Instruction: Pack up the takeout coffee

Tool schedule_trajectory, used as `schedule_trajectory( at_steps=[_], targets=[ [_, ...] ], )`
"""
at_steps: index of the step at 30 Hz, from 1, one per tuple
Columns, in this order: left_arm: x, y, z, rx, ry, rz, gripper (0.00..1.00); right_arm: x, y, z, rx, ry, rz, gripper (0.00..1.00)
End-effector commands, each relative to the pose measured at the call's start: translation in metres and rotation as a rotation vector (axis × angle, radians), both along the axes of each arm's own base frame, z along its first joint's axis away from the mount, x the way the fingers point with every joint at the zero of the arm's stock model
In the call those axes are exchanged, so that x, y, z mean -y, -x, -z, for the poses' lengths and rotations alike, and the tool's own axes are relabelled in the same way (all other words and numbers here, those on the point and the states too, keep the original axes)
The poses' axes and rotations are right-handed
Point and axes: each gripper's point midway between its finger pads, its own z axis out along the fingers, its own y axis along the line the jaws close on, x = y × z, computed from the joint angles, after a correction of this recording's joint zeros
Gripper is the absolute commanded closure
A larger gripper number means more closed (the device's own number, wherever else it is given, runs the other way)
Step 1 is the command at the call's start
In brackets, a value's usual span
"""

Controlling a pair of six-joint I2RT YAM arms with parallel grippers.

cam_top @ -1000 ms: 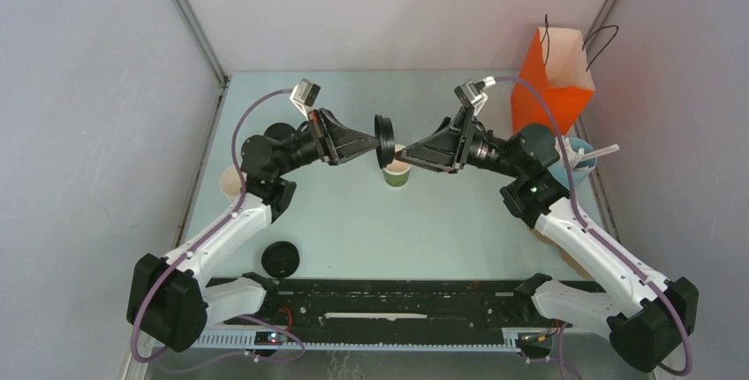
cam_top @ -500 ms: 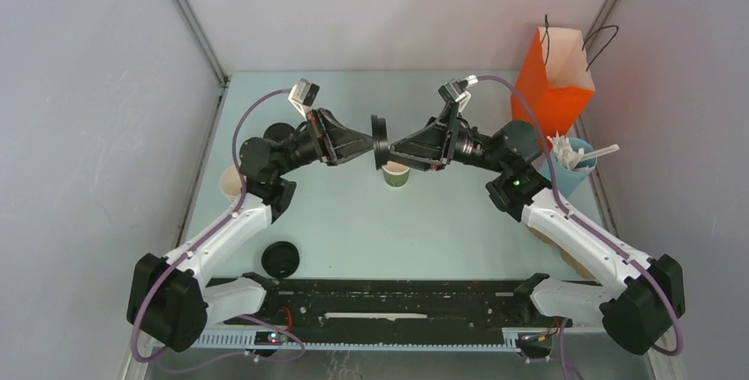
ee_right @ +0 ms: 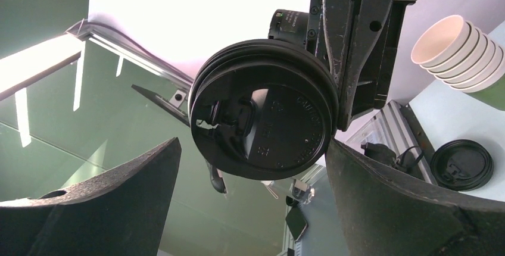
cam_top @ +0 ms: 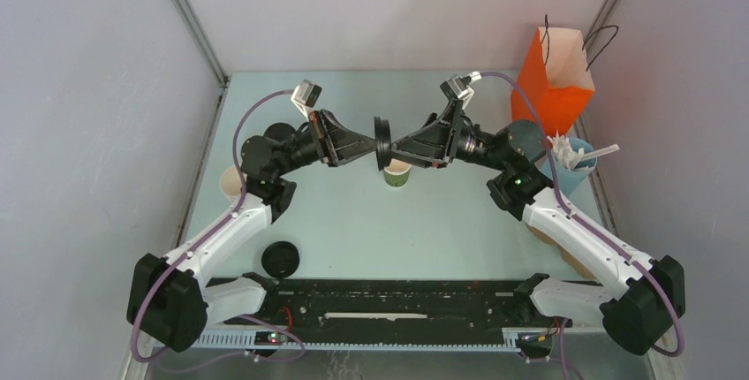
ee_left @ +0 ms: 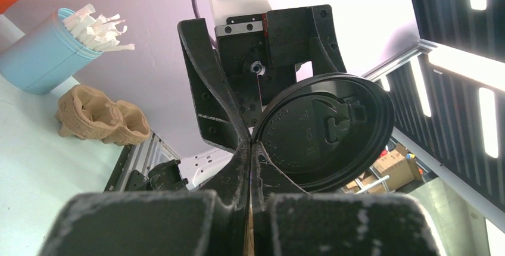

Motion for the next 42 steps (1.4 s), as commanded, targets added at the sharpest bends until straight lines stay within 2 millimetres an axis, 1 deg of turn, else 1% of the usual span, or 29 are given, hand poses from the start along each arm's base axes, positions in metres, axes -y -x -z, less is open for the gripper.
schedule_trajectory(
  at_steps=[1,10,17,23,24,26,27,28,29,31,32,33,35,36,37,38,39,40,41,42],
  targets=[
    [-0.001,0.005,0.005,0.035,-0.017,0.001,1.0,0.003,0.01,-0.028,0.081,-0.059,-0.008,0.0],
    [-0.002,0.006,0.009,0.043,-0.065,-0.019,1.0,-0.004,0.002,-0.022,0.101,0.007,0.033,0.0],
    [-0.002,0.006,0.011,0.046,-0.077,-0.024,1.0,-0.004,-0.001,-0.02,0.089,0.015,0.049,0.03],
    [-0.002,0.008,0.01,0.053,-0.078,-0.024,1.0,-0.003,-0.003,-0.018,0.081,0.023,0.056,0.09],
    [-0.003,0.008,0.01,0.054,-0.078,-0.025,0.99,-0.003,-0.003,-0.018,0.08,0.024,0.054,0.1],
    [-0.003,0.008,0.009,0.057,-0.077,-0.03,0.92,-0.002,-0.003,-0.018,0.08,0.024,0.055,0.12],
    [-0.003,0.007,0.01,0.056,-0.081,-0.034,0.86,-0.002,-0.004,-0.018,0.078,0.024,0.055,0.13],
    [-0.004,0.006,0.012,0.053,-0.087,-0.042,0.77,-0.001,-0.003,-0.018,0.082,0.024,0.054,0.14],
    [-0.005,0.005,0.014,0.051,-0.095,-0.05,0.72,0.0,-0.004,-0.018,0.083,0.027,0.057,0.15],
    [-0.008,0.003,0.019,0.048,-0.116,-0.071,0.7,0.003,-0.007,-0.016,0.084,0.039,0.075,0.16],
    [-0.009,0.002,0.024,0.04,-0.139,-0.081,0.69,0.004,-0.01,-0.014,0.082,0.048,0.083,0.16],
    [-0.011,-0.002,0.031,0.028,-0.173,-0.103,0.65,0.006,-0.011,-0.013,0.082,0.054,0.09,0.17],
    [-0.024,-0.016,0.055,-0.029,-0.285,-0.19,0.51,0.013,-0.017,-0.008,0.095,0.084,0.118,0.19],
    [-0.036,-0.025,0.068,-0.052,-0.362,-0.267,0.44,0.017,-0.022,0.0,0.103,0.12,0.151,0.19],
    [-0.053,-0.034,0.089,-0.112,-0.471,-0.351,0.37,0.022,-0.031,0.011,0.117,0.17,0.203,0.19],
    [-0.072,-0.04,0.104,-0.14,-0.585,-0.447,0.29,0.028,-0.042,0.025,0.131,0.236,0.267,0.19],
    [-0.088,-0.043,0.115,-0.158,-0.685,-0.52,0.2,0.035,-0.056,0.044,0.136,0.333,0.342,0.19],
    [-0.1,-0.043,0.122,-0.162,-0.762,-0.568,0.16,0.042,-0.067,0.068,0.124,0.457,0.401,0.2],
    [-0.107,-0.042,0.126,-0.159,-0.799,-0.589,0.13,0.047,-0.08,0.078,0.175,0.539,0.465,0.2],
    [-0.111,-0.041,0.128,-0.155,-0.815,-0.605,0.1,0.053,-0.087,0.096,0.211,0.653,0.501,0.2]
  ],
)
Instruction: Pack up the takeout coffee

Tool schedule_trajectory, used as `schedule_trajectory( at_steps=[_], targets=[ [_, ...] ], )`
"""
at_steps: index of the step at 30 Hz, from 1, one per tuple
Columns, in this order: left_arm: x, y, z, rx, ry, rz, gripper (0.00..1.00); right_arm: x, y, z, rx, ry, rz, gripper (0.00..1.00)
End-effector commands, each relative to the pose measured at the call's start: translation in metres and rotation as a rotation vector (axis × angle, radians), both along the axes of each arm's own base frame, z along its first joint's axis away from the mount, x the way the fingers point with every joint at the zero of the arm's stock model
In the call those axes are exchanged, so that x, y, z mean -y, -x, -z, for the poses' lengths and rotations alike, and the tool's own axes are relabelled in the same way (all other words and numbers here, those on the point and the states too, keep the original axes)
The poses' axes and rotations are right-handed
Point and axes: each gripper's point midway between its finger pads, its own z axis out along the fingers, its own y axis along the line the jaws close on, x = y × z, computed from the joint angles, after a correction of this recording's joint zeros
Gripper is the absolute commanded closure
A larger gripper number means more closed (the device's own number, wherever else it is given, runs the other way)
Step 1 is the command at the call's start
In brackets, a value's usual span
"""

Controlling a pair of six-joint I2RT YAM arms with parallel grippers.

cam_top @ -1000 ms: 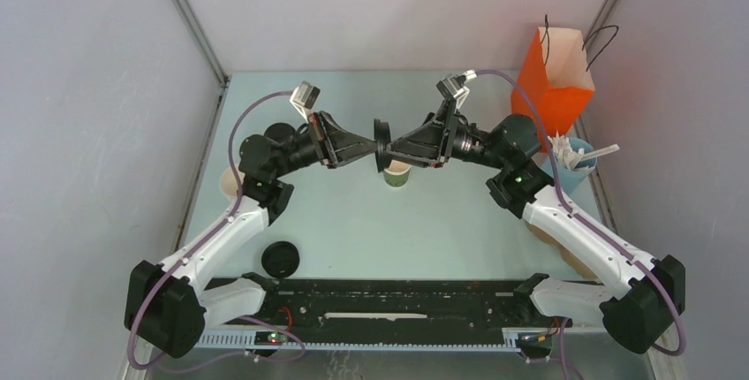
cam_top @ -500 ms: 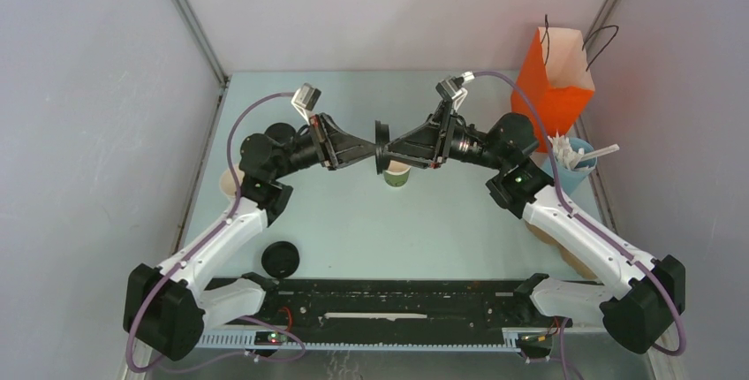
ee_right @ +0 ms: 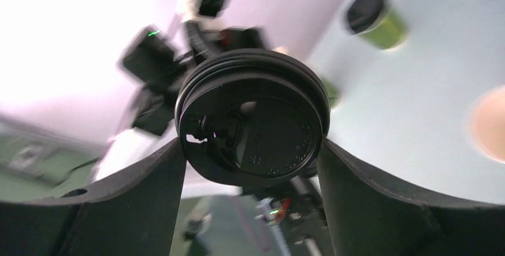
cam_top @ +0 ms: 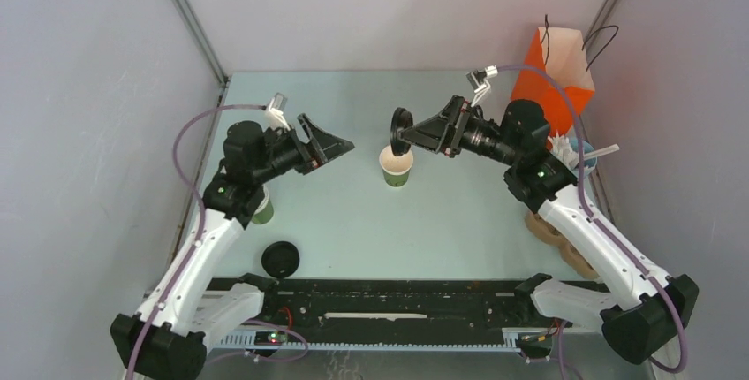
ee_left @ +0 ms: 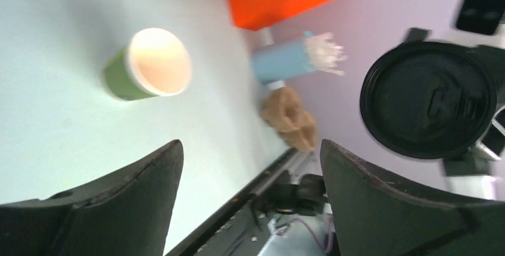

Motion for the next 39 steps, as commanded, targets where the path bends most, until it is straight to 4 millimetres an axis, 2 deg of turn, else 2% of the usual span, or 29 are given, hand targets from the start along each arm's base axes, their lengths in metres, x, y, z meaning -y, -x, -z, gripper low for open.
schedule_trajectory(
  at_steps=[1,4,5,8,12,18,20,24,34,39],
  targets=[
    [-0.051,0.01,0.043,-0.042,-0.347,-0.16,0.09,0.029,-0.039,0.063,0.143,0.464,0.229,0.2],
    [-0.065,0.011,0.052,-0.035,-0.405,-0.217,0.07,0.03,-0.056,0.097,0.181,0.719,0.271,0.21],
    [-0.07,0.012,0.053,-0.027,-0.429,-0.232,0.06,0.031,-0.065,0.114,0.182,0.822,0.28,0.21],
    [-0.078,0.016,0.054,-0.006,-0.466,-0.254,0.06,0.03,-0.08,0.135,0.213,1.034,0.291,0.2],
    [-0.081,0.018,0.06,0.0,-0.489,-0.254,0.06,0.021,-0.094,0.154,0.229,1.205,0.256,0.2],
    [-0.079,0.02,0.066,0.008,-0.494,-0.24,0.06,0.011,-0.107,0.175,0.175,1.325,0.164,0.19],
    [-0.078,0.02,0.067,0.01,-0.494,-0.231,0.05,0.005,-0.11,0.189,0.15,1.363,0.123,0.19],
    [-0.073,0.021,0.067,0.02,-0.482,-0.201,0.05,0.001,-0.115,0.2,0.119,1.412,0.105,0.19],
    [-0.063,0.019,0.064,0.034,-0.454,-0.163,0.05,-0.011,-0.127,0.215,0.099,1.423,0.063,0.17],
    [-0.062,0.017,0.066,0.031,-0.454,-0.157,0.05,-0.011,-0.13,0.219,0.084,1.434,0.06,0.17]
  ],
)
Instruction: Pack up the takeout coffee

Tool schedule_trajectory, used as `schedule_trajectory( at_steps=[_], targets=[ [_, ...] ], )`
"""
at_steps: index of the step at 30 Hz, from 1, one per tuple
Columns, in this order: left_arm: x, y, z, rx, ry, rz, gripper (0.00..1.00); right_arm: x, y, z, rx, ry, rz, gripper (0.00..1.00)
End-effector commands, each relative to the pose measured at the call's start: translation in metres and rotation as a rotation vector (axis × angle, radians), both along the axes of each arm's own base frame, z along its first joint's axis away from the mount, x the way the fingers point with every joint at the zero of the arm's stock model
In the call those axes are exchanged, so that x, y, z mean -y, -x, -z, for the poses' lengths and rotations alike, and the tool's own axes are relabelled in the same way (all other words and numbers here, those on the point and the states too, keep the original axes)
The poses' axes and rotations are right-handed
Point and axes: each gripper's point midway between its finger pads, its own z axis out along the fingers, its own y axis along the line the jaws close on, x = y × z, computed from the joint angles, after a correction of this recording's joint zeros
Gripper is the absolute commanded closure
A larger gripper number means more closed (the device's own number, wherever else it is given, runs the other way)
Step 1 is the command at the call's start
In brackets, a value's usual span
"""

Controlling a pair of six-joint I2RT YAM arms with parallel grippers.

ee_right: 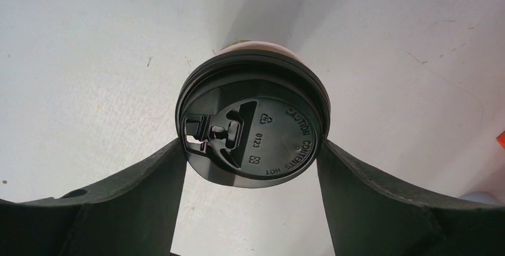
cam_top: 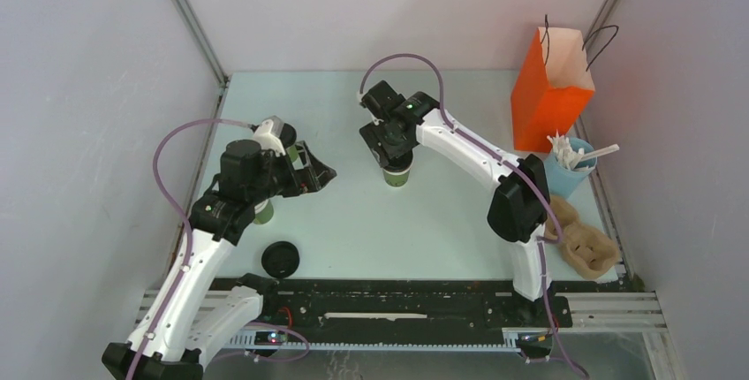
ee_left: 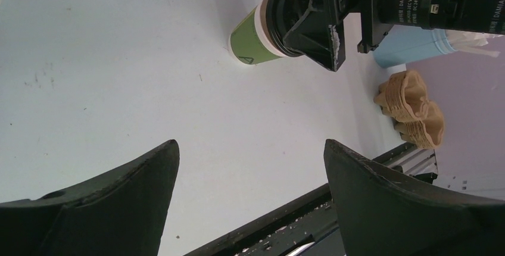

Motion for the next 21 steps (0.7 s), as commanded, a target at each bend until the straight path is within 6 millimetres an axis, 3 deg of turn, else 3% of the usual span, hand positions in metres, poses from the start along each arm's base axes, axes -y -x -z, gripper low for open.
schedule_trajectory(
  at_steps=[1,21],
  targets=[
    [0.005,-0.003,0.0,0.031,-0.002,0.035,0.05,-0.001,-0.007,-0.011,0.015,-0.013,-0.008,0.17],
    [0.008,-0.005,0.001,0.031,0.001,0.049,0.04,0.002,-0.016,0.003,-0.017,-0.01,0.004,0.14]
  ],
)
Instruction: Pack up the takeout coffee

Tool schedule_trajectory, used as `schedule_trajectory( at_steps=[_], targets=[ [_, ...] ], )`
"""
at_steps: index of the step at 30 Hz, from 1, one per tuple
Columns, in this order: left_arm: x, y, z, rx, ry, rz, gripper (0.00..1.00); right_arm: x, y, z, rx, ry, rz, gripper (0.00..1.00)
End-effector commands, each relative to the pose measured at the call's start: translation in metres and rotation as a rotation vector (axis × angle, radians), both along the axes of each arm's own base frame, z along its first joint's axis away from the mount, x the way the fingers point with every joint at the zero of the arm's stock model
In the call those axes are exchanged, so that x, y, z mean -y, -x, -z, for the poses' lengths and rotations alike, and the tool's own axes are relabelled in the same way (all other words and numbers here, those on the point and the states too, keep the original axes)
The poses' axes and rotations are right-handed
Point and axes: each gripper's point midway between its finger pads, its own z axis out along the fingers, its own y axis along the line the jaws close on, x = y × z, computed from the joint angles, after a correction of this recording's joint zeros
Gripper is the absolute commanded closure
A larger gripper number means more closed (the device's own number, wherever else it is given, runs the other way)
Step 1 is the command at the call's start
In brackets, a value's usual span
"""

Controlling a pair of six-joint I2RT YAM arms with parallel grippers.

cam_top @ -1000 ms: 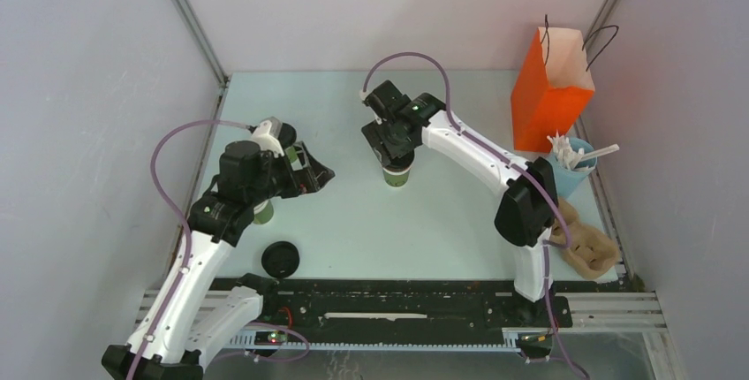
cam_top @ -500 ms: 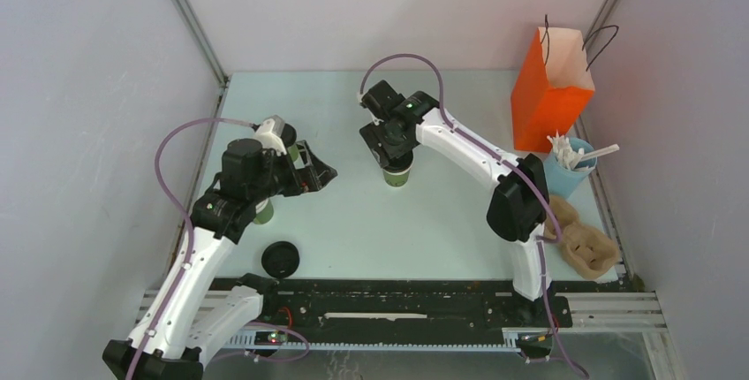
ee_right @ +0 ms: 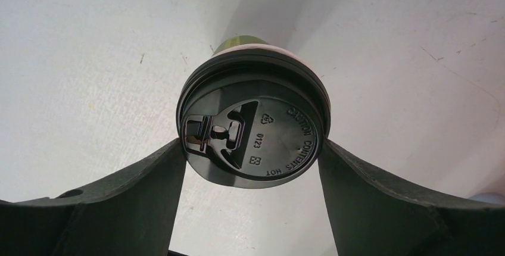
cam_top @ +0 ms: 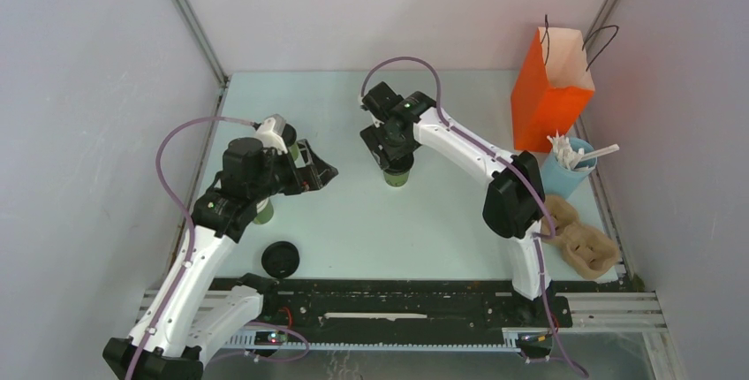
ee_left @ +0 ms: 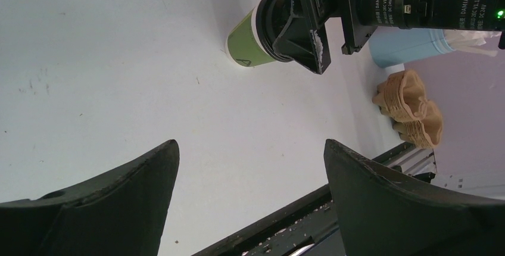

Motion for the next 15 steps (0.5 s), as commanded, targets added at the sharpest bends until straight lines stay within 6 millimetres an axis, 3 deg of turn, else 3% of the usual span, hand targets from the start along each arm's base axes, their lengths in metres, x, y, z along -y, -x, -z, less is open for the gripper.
schedule_trajectory(
  at_steps=[1,8,15],
  targets=[
    [0.005,0.0,0.001,0.028,-0.003,0.041,0.04,-0.001,-0.012,-0.014,0.039,-0.024,-0.003,0.14],
    [0.006,0.0,-0.001,0.03,0.0,0.046,0.04,-0.002,-0.015,-0.011,0.028,-0.037,-0.007,0.11],
    [0.008,0.0,-0.001,0.03,0.003,0.056,0.04,-0.004,-0.013,-0.022,0.037,-0.066,-0.01,0.09]
  ],
)
